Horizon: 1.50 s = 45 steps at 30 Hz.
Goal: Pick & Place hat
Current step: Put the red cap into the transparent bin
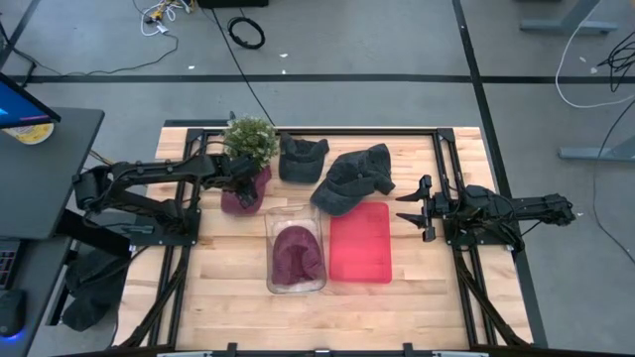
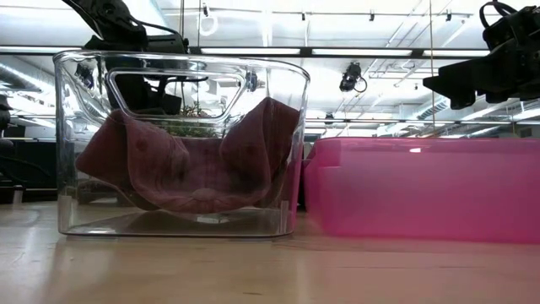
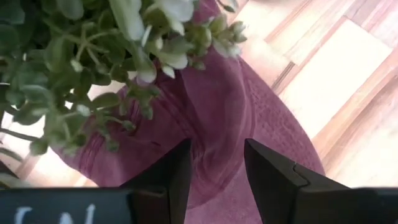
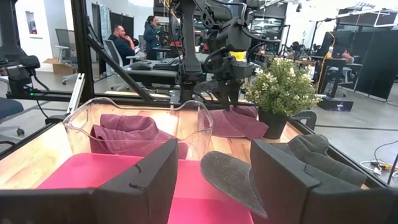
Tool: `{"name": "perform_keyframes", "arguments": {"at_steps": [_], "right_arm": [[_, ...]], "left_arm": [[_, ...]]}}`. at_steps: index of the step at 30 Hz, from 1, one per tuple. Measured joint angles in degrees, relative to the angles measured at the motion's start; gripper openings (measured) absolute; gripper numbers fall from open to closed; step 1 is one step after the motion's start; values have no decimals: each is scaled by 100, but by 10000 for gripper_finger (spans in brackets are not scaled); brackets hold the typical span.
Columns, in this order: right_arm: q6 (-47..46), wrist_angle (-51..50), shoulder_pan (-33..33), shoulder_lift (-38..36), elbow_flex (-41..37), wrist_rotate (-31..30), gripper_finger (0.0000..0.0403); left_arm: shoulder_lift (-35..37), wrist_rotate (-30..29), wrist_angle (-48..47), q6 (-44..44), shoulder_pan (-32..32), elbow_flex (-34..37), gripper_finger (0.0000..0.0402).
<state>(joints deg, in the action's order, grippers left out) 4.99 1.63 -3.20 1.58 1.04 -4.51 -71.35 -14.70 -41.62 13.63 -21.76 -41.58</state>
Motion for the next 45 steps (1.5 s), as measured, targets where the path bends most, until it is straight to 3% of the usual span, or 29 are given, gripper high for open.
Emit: {"name": "perform_keyframes", "arguments": {"at_steps": [16,30,45], "right_arm": [[0,1,0,0,-1,2,205],[0,2,-2,0,0,1,205],[0,2,-1,-1,-1,0,205]], "left_arm": [[-13,143,49,28,2,0,151],[-727,134,223,7,-4,-9,151],[-815,-40,240,262,0,-9,151]]}}
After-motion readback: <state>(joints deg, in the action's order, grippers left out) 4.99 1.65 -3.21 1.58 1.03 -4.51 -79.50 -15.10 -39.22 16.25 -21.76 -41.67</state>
